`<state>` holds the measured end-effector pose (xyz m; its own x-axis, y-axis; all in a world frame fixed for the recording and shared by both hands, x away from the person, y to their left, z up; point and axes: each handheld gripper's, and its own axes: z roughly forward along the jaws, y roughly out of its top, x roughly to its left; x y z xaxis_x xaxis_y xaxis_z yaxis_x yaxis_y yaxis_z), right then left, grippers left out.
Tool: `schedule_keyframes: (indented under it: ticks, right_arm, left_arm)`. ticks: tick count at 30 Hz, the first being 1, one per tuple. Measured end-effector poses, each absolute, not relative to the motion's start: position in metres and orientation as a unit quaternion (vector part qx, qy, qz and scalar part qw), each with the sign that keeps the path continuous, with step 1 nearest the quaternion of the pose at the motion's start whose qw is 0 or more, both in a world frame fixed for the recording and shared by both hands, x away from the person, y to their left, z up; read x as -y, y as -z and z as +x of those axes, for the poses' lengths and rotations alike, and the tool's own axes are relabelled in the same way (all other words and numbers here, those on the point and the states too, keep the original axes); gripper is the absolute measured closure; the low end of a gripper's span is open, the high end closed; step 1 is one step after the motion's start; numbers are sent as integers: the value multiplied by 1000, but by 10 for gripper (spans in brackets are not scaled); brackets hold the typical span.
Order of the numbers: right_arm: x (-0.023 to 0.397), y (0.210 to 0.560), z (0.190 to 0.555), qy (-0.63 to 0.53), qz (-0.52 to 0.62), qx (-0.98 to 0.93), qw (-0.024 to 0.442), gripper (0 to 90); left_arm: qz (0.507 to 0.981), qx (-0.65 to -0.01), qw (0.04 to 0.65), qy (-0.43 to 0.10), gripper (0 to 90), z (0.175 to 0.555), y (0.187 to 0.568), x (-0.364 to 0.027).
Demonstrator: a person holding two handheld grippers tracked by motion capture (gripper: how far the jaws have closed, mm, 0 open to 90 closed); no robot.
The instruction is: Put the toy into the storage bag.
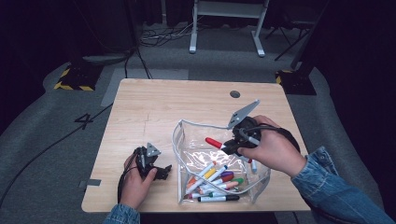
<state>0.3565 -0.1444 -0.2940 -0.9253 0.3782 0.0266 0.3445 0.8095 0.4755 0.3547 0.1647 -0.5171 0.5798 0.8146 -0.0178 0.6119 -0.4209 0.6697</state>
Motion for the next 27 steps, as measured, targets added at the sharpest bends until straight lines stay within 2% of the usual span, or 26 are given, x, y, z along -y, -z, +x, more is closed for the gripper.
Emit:
schedule_keyframes:
  ticks: [15,27]
  right_arm:
    - [102,355,345,-157,122,-979,-32,773]
    - [79,391,333,-80,63,-994,-51,773]
  left_arm:
    - [828,-431,323,-157,0,355,517,-165]
    - [828,-431,323,-157,0,355,517,-165]
